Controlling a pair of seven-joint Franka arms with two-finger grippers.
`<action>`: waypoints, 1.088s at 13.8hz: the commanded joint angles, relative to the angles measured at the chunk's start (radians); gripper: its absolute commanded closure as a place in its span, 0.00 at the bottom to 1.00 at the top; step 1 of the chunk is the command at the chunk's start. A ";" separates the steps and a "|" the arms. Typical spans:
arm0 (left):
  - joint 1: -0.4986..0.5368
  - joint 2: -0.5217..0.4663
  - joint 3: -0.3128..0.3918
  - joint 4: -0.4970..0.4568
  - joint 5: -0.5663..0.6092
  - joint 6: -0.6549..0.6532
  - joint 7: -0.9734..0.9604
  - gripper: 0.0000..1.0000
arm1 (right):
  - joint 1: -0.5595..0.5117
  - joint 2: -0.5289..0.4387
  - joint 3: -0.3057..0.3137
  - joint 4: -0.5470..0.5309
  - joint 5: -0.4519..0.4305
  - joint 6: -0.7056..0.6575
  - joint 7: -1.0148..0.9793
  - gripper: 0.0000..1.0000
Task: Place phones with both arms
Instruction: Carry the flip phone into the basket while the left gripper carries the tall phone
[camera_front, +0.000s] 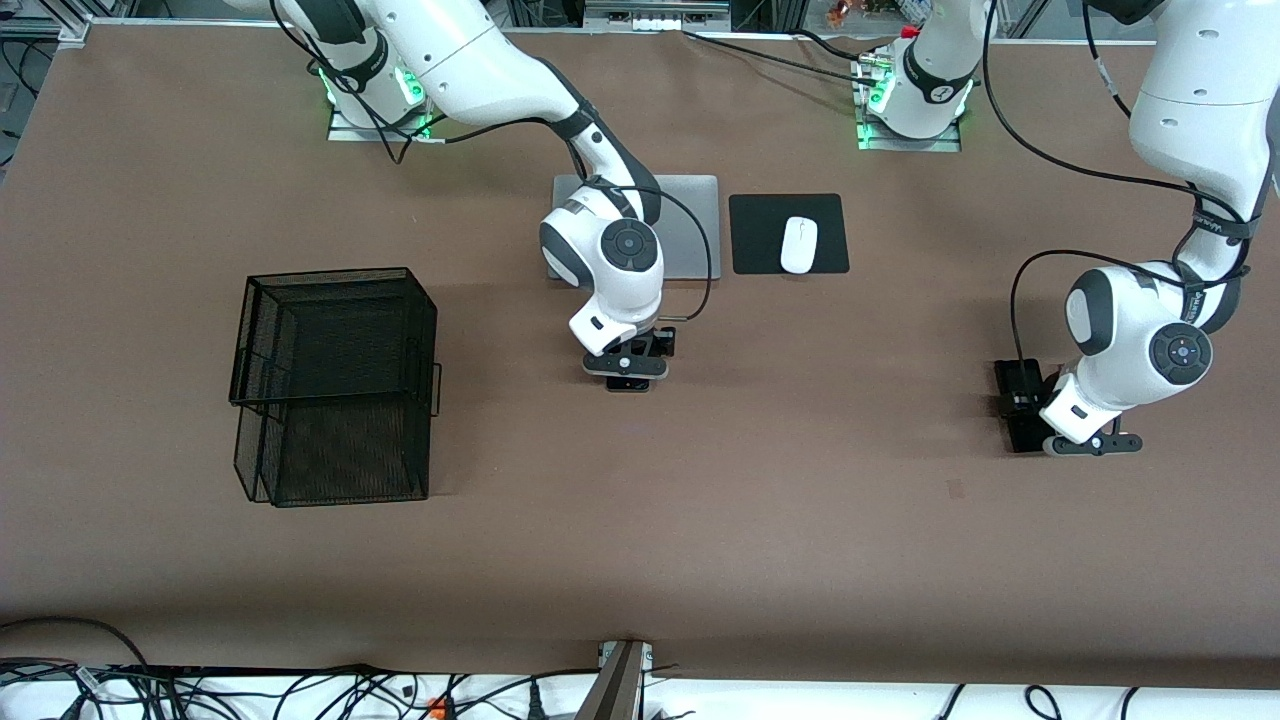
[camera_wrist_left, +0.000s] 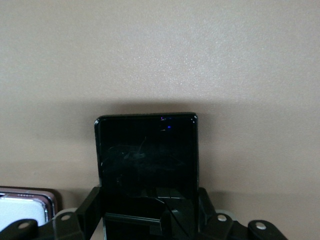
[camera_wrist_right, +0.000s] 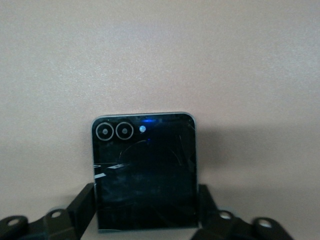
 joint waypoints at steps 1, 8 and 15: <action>0.012 -0.025 -0.020 0.020 0.009 -0.057 0.011 0.89 | -0.007 -0.011 0.005 -0.002 -0.019 0.006 -0.022 0.80; -0.004 -0.046 -0.100 0.350 0.009 -0.511 0.001 0.88 | -0.085 -0.296 0.001 0.027 0.044 -0.361 -0.081 0.84; -0.053 -0.034 -0.445 0.537 0.007 -0.746 -0.231 0.84 | -0.198 -0.609 -0.241 -0.216 0.104 -0.539 -0.572 0.84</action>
